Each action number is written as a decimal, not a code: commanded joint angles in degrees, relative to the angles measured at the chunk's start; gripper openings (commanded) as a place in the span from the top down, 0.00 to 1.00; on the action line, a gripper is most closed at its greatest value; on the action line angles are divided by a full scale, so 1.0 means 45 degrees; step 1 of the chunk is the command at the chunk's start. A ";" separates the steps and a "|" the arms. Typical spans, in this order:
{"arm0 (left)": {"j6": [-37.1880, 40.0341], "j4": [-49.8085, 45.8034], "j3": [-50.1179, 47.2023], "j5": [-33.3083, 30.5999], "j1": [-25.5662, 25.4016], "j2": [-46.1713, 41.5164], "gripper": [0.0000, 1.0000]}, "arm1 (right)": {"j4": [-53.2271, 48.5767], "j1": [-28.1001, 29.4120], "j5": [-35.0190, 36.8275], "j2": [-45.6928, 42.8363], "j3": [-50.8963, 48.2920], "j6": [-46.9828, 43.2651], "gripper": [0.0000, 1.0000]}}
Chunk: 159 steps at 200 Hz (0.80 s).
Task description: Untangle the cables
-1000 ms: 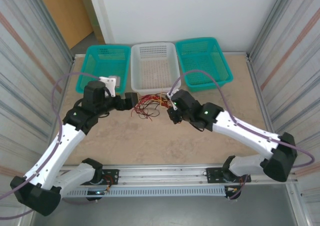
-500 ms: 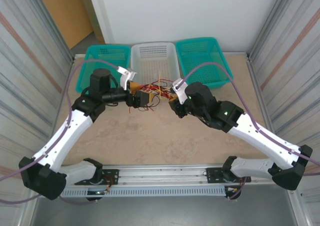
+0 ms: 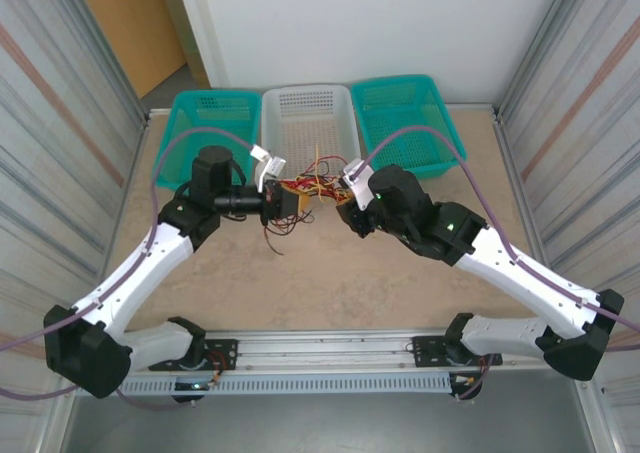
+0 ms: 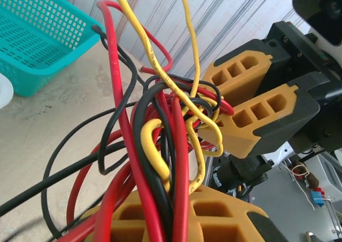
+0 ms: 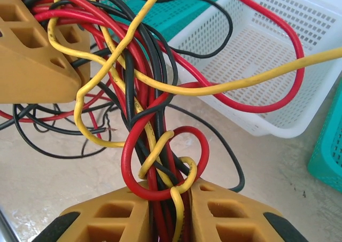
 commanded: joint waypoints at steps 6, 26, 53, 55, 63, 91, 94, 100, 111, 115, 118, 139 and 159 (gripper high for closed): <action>-0.0487 0.0908 -0.0463 -0.0391 -0.0171 -0.0389 1.00 | 0.0695 0.0117 -0.0171 -0.0349 0.0267 0.0395 0.73; -0.0682 0.1162 -0.0869 -0.2493 -0.0420 -0.0938 1.00 | 0.0584 0.0118 0.1196 -0.0547 0.0286 0.0857 0.32; -0.0209 0.1256 -0.1513 -0.6242 -0.0825 -0.1989 1.00 | -0.0060 0.0099 0.5569 -0.1453 0.0398 0.2344 0.00; -0.0202 0.1353 -0.1598 -0.6328 -0.0831 -0.2082 1.00 | -0.0109 0.0099 0.5819 -0.1559 0.0402 0.2474 0.01; -0.0303 0.1853 -0.1913 -0.6661 -0.0840 -0.2433 1.00 | -0.0241 0.0070 0.6421 -0.1884 0.0403 0.2848 0.01; -0.0155 0.3013 -0.2343 -0.6767 -0.1004 -0.3095 1.00 | -0.0984 -0.0032 0.5561 -0.2472 0.1600 0.4156 0.01; -0.0128 0.3097 -0.2343 -0.6595 -0.1014 -0.3085 1.00 | -0.1106 -0.0054 0.5117 -0.2349 0.1888 0.4262 0.01; -0.0085 0.3240 -0.2278 -0.6182 -0.1035 -0.3020 1.00 | -0.1336 -0.0095 0.4108 -0.2054 0.2535 0.4406 0.00; -0.0369 0.3588 -0.2188 -0.5444 -0.1055 -0.2870 1.00 | -0.1905 -0.0087 0.2458 -0.0859 0.3928 0.4661 0.05; -0.0513 0.3778 -0.2206 -0.5296 -0.1055 -0.2821 1.00 | -0.2077 -0.0078 0.2000 -0.0449 0.4439 0.4726 0.08; -0.0612 0.3889 -0.2206 -0.5175 -0.1055 -0.2772 1.00 | -0.2195 -0.0060 0.1679 -0.0150 0.4806 0.4810 0.11; -0.0712 0.3926 -0.2051 -0.5482 -0.1347 -0.2653 1.00 | -0.2318 0.0026 0.0943 0.1483 0.6495 0.5440 0.22; -0.0401 0.3819 -0.1908 -0.6091 -0.1797 -0.2703 1.00 | -0.2216 0.0021 0.0296 0.2671 0.7587 0.5633 0.28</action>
